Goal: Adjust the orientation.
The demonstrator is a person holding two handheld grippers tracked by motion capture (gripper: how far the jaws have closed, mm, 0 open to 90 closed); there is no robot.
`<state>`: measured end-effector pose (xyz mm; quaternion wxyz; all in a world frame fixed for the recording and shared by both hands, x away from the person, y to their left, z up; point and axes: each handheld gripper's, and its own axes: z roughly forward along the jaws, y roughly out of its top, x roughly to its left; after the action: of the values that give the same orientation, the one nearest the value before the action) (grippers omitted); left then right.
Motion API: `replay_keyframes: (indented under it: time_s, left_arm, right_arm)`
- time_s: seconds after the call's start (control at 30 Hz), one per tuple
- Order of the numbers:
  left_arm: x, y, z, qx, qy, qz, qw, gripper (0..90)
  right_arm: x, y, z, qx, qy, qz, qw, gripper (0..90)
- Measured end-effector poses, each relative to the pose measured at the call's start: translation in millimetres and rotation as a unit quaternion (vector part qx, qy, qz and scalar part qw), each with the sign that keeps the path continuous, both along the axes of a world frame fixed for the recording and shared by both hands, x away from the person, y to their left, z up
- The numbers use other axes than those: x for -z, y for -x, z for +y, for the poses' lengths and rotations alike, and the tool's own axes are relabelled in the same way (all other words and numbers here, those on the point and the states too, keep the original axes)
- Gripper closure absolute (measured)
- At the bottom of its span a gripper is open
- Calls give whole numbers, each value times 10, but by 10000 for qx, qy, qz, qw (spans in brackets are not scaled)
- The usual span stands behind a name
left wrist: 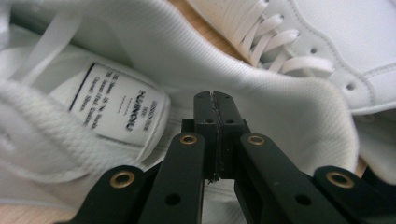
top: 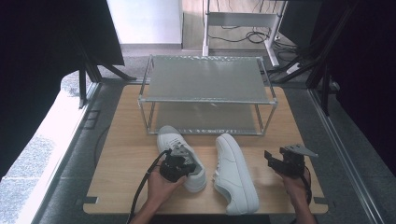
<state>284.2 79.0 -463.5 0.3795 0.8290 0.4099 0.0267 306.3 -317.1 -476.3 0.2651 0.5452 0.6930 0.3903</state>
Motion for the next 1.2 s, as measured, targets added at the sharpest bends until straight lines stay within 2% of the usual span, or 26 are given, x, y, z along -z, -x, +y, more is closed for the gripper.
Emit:
replay_keyframes:
  time_s: [0.2,0.33,0.57,0.67,0.77,0.9,1.07,1.17,1.2]
  left_arm:
    - [1,16,33,46,-6,40,10000,900]
    - [8,53,88,-7,81,51,10000,900]
    - [2,93,166,-6,-4,94,10000,900]
    - [1,105,214,-4,73,142,9999,900]
    - [-1,145,262,-71,43,131,9999,900]
    - [-4,220,381,-190,190,150,9995,900]
    - [-2,271,507,-246,224,214,9992,900]
    - [-11,273,524,-236,184,212,9993,900]
    - [-16,273,530,-266,96,204,9994,900]
  right_arm:
    - [-8,6,-14,45,16,-28,10000,325]
    - [-11,20,-43,136,15,-69,9999,327]
    - [-8,16,-71,243,-7,-53,9997,328]
    - [-5,16,-75,286,1,-37,9996,328]
    - [-6,20,-72,300,-3,-29,9995,328]
    - [-3,20,-68,297,6,-25,9996,328]
    - [10,14,-61,292,31,0,9996,328]
    - [7,17,-60,282,40,11,9996,328]
    - [9,17,-59,282,40,12,9996,328]
